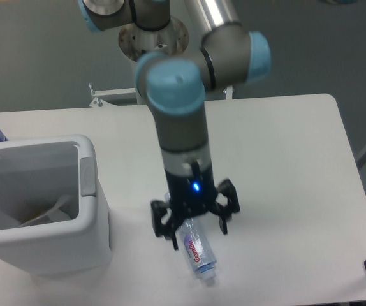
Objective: Place the trash in the trash can
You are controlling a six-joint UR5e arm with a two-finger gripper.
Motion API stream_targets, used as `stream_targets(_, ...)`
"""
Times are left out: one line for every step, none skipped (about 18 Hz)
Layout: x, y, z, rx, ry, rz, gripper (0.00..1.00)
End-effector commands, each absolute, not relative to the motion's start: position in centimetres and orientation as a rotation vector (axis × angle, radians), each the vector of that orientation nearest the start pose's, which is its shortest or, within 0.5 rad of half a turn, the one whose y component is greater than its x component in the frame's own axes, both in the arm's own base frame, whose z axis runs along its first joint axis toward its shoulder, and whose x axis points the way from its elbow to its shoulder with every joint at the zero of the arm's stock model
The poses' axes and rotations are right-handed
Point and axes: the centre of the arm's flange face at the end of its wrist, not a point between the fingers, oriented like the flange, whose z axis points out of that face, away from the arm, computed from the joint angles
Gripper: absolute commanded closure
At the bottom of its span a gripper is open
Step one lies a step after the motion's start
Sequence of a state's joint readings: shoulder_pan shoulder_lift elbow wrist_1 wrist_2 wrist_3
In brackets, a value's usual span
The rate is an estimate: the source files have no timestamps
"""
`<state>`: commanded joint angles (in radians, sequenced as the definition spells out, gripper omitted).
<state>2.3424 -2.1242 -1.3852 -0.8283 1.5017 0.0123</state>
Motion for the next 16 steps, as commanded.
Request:
stream_targets(-40.6, 61.6, 31.4, -2.588, -1.019, 0.109, 0.0)
stream_targets(-40.9, 62.0, 30.4, -2.597, -1.023, 0.103, 0.0)
stream_targets(-41.2, 62.4, 29.7, -2.601, -1.021, 0.093, 0.0)
stream_targets(-41.7, 62.9, 29.0, -2.604, -1.02, 0.092, 0.0)
stream_targets(-42.2, 63.4, 27.8, -2.611, -1.023, 0.088, 0.0)
stream_targets(-42.6, 63.8, 26.8, -2.619, -1.027, 0.083, 0.0)
stream_targets(-42.9, 63.9, 25.3, -2.63, -1.037, 0.075, 0.0)
stream_targets(-43.3, 64.3, 24.7, -2.626, -1.044, 0.072, 0.0)
stream_targets(-43.6, 64.7, 24.2, -2.621, -1.06, 0.066, 0.0)
stream_targets(-43.7, 64.8, 23.1, -2.63, -1.073, 0.06, 0.0)
stream_targets(-44.0, 65.0, 22.6, -2.633, -1.069, 0.06, 0.0)
stream_targets(-44.3, 65.4, 21.9, -2.631, -1.069, 0.065, 0.0)
stream_targets(-44.6, 65.6, 21.6, -2.629, -1.071, 0.071, 0.0)
stream_targets(-44.6, 65.5, 21.3, -2.63, -1.074, 0.074, 0.0)
stream_targets(-44.4, 65.5, 20.8, -2.639, -1.072, 0.072, 0.0)
stream_targets(-44.4, 65.5, 20.6, -2.641, -1.073, 0.073, 0.0)
